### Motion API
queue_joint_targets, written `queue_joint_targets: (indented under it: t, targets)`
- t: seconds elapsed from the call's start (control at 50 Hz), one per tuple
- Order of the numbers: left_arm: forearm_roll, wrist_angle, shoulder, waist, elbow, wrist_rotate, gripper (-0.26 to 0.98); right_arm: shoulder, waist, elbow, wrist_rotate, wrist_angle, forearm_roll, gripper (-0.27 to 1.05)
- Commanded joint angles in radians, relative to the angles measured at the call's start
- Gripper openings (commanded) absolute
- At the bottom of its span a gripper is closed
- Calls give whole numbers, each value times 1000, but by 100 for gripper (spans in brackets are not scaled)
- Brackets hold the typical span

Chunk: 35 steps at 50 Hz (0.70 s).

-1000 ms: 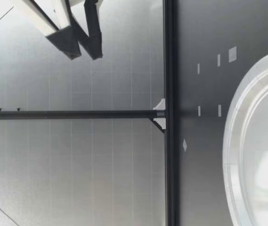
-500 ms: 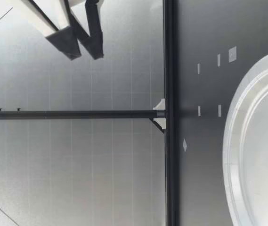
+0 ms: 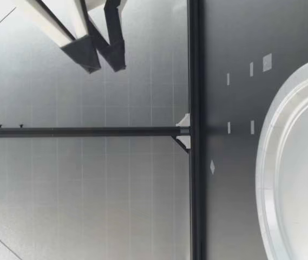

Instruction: Pick up the fork and place it on the plate.

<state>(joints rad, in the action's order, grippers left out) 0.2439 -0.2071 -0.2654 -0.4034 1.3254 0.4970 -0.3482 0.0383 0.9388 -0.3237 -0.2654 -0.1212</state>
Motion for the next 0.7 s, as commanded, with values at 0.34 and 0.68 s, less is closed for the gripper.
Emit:
queue_joint_targets:
  t: [0.34, 0.68]
  targets:
    - [-2, 43, -66, -3, -28, 34, 40, -6, 5, -26, 0, -11, 0, 78]
    - [-2, 97, -80, -3, -48, 35, 72, -8, 3, -26, 2, -9, 0, 78]
